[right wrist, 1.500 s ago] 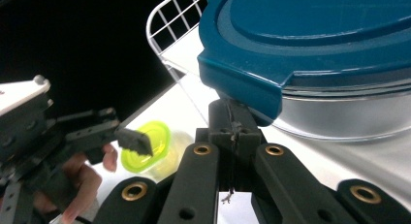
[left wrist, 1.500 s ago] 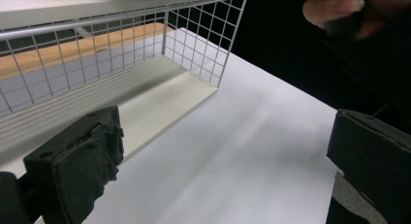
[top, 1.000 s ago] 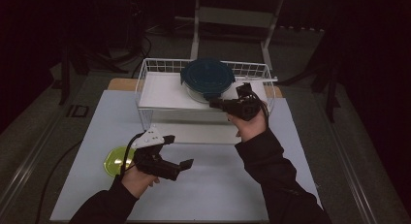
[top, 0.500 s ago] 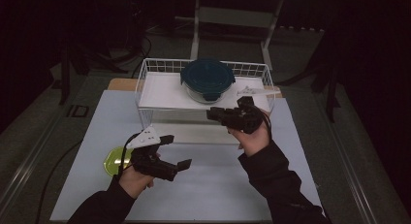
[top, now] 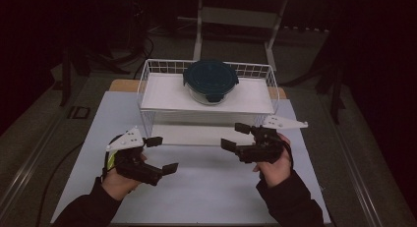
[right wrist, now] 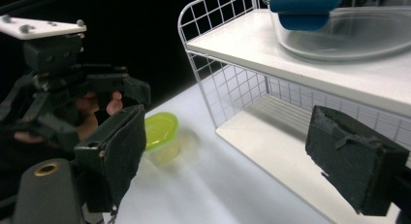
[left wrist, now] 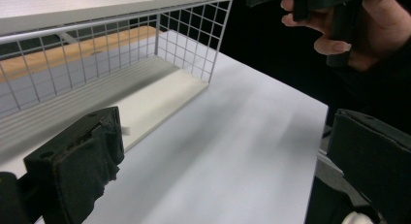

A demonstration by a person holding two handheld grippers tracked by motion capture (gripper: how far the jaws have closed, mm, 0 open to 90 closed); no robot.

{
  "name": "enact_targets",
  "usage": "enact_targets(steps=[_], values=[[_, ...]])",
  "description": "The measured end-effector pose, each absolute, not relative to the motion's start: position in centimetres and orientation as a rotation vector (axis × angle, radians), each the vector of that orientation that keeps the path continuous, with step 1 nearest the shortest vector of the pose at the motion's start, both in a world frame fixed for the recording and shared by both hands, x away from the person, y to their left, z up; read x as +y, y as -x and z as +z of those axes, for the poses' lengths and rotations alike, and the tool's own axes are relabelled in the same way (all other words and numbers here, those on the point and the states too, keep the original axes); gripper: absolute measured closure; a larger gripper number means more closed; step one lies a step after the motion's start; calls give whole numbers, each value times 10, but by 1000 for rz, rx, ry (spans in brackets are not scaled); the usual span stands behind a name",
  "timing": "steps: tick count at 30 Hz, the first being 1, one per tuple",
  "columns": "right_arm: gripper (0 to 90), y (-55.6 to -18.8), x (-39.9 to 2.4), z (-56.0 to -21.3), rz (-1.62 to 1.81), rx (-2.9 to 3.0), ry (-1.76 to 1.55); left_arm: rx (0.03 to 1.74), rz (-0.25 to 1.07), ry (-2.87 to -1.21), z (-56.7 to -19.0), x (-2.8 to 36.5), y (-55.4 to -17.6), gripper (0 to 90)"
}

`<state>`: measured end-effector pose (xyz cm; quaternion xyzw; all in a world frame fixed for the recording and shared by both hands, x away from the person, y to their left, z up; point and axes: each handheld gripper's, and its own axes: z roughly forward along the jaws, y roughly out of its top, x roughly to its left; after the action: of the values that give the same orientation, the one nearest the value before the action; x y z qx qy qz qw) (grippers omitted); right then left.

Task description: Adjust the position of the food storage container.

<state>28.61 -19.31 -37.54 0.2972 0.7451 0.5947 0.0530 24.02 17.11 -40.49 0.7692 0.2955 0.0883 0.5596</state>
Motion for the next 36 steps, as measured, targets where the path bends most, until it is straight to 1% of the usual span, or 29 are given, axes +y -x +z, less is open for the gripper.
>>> enact_targets(steps=[4,9,10,12,21,24,28,30,31,36], values=[[145,-274,-205,-380,1793,2252,-877,728,248,-1825,-404,187,-238,6],[146,-261,-218,-386,1812,2243,-857,766,308,-1832,-403,207,-233,77],[147,-259,-220,-387,1809,2239,-859,771,309,-1827,-403,212,-232,117],[152,-255,-225,-390,1827,2227,-867,790,326,-1824,-404,222,-230,162],[153,-239,-236,-399,1845,2220,-867,917,418,-1828,-415,270,-220,573],[152,-235,-240,-400,1851,2216,-869,980,441,-1832,-423,287,-219,673],[152,-231,-243,-404,1846,2218,-870,1065,496,-1869,-434,305,-217,774],[152,-229,-243,-406,1845,2219,-872,1099,525,-1884,-441,311,-217,850],[152,-229,-244,-407,1850,2222,-872,1122,527,-1888,-445,315,-218,869],[152,-227,-245,-411,1847,2224,-887,1189,532,-1915,-463,326,-222,887]])
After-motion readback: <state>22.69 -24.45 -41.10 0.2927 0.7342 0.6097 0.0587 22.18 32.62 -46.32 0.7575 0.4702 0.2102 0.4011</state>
